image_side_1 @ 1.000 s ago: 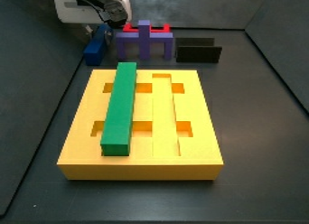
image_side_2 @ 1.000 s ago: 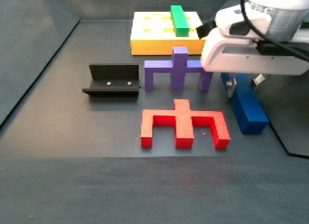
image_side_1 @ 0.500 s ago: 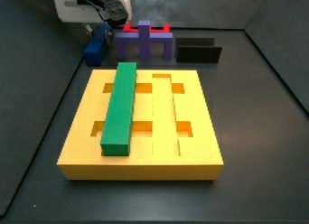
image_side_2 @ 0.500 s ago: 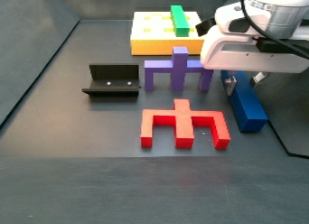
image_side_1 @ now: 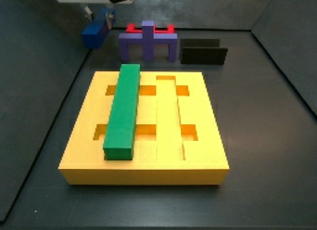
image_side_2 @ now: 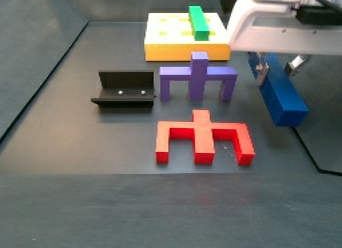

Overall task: Pick up the blue object. Move up. Move to above the board. Insert the blue object.
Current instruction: Move to above the board.

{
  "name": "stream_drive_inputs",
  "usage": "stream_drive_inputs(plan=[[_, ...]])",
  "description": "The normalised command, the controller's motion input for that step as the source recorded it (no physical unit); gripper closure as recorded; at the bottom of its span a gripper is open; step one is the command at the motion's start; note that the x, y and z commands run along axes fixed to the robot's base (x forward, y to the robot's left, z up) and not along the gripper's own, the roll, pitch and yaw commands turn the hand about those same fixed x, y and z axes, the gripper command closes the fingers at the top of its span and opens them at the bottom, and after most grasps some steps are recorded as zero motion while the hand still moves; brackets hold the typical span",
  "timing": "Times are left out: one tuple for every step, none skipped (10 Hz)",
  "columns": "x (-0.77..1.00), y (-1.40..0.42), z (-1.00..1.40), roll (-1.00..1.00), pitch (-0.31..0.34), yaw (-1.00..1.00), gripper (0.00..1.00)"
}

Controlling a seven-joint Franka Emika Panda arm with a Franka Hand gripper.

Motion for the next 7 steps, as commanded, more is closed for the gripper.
stream_drive_inputs(plan=[[0.00,0.00,1.40,0.00,0.021,0.00,1.00],[-0.05,0.00,1.40,0.02,0.074,0.00,1.00],[-0.04,0.01,1.40,0.06,0.060,0.01,1.00],[0.00,0.01,1.40,0.03,0.071,0.01,1.00],[0.02,0.01,1.40,0.01,0.087,0.00,1.00],[0.01,0.00,1.40,0.00,0.103,0.00,1.00],[0.00,-0.01,0.75,0.00,0.074,0.00,1.00]])
